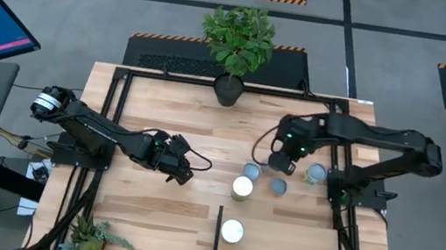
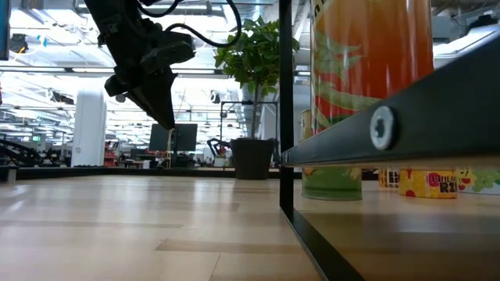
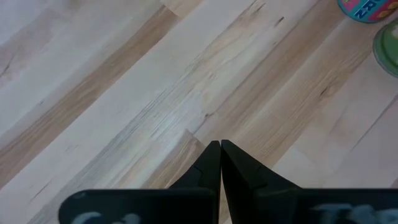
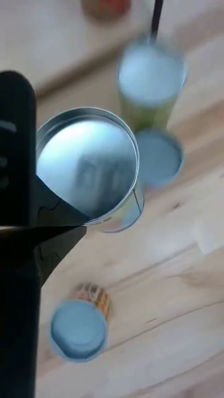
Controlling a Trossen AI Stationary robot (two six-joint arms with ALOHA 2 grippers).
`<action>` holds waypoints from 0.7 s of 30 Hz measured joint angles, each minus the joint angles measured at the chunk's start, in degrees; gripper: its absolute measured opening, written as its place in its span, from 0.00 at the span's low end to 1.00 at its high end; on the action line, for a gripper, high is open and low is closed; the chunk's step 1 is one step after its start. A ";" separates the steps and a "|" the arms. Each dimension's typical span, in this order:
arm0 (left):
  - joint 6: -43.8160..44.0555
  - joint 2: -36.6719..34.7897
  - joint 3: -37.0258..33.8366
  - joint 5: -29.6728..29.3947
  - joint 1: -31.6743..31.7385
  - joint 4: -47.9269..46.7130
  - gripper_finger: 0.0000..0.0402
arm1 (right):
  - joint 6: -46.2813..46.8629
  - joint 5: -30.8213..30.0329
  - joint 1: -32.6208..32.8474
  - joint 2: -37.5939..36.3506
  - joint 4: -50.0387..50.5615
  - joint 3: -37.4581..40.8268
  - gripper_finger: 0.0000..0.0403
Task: Pick and place cans onto a shelf
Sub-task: Put the canned tomatoes on the shelf
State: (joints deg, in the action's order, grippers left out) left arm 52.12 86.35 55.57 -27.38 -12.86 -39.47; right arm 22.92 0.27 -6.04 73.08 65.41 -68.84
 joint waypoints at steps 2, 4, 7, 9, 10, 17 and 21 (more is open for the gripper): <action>0.00 0.00 0.00 0.02 -0.01 0.00 0.00 | 3.89 0.02 3.23 -1.57 2.70 -2.04 0.01; -0.01 0.00 0.00 0.00 -0.01 0.00 0.00 | 8.79 0.00 7.54 -2.80 4.17 -3.68 0.01; -0.02 0.00 0.00 0.02 -0.01 0.00 0.00 | 17.30 -0.08 15.44 -4.27 4.73 -5.22 0.00; -0.46 0.00 0.00 0.04 0.00 0.00 0.00 | 23.58 -0.50 21.21 -4.51 4.58 -5.77 0.00; -0.70 0.00 0.00 0.03 -0.01 0.01 0.00 | 26.69 -1.00 24.16 -4.37 4.44 -5.82 0.00; -3.55 0.00 0.00 0.04 0.00 0.00 0.00 | 44.96 -5.42 41.37 2.08 1.37 -5.88 0.00; -3.89 0.00 0.00 0.04 -0.01 0.00 0.00 | 48.99 -6.45 45.95 7.22 -6.49 -5.88 0.00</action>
State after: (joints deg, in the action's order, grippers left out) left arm 48.23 86.35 55.57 -27.33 -12.87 -39.46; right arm 71.91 -6.17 39.91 80.30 58.92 -74.72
